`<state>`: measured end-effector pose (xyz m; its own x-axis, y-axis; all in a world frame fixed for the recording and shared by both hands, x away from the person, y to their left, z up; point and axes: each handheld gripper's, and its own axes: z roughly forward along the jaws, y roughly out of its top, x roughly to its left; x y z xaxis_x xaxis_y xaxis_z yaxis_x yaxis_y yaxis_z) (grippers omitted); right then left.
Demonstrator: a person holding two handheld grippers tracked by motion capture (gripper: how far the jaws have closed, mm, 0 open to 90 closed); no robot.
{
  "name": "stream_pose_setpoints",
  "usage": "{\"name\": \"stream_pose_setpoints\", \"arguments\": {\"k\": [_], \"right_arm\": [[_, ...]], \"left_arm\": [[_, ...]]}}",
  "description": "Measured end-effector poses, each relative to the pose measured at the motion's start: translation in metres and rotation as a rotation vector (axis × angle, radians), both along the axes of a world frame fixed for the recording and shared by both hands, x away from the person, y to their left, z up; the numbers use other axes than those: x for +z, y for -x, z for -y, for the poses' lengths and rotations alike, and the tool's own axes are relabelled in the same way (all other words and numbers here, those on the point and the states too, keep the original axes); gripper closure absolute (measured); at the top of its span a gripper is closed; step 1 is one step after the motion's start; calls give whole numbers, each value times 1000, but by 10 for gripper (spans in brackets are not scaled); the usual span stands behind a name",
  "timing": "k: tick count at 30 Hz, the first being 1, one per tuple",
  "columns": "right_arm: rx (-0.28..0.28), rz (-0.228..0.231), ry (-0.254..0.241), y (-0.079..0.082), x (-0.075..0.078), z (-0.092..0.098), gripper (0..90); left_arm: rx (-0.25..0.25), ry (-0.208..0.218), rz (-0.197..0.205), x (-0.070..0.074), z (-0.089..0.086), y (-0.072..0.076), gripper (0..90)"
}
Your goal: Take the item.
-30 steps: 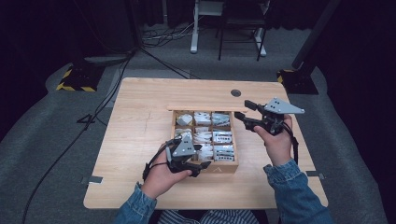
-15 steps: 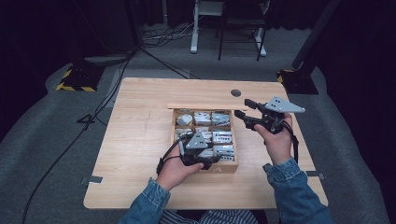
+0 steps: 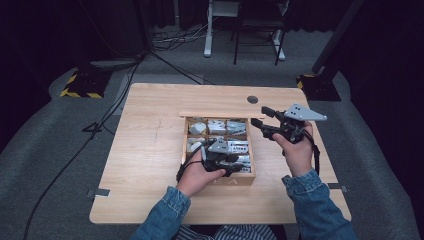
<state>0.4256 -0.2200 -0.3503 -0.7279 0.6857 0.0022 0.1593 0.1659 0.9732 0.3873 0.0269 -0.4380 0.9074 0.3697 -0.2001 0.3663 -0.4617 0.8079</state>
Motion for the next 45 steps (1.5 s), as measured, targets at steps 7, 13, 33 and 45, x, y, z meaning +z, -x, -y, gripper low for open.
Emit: {"name": "stream_pose_setpoints", "arguments": {"k": [7, 13, 33, 45], "right_arm": [[-1, 0, 1, 0, 0, 0, 407], [-1, -2, 3, 1, 0, 0, 407], [6, -8, -3, 0, -1, 0, 403], [11, -12, -2, 0, -2, -1, 401]], "left_arm": [[-15, -29, -56, -4, 7, -4, 696], [-27, -41, -76, -9, 9, -8, 752], [-70, 34, -37, 3, 3, -13, 898], [-83, 143, 26, 25, -9, -12, 899]]}}
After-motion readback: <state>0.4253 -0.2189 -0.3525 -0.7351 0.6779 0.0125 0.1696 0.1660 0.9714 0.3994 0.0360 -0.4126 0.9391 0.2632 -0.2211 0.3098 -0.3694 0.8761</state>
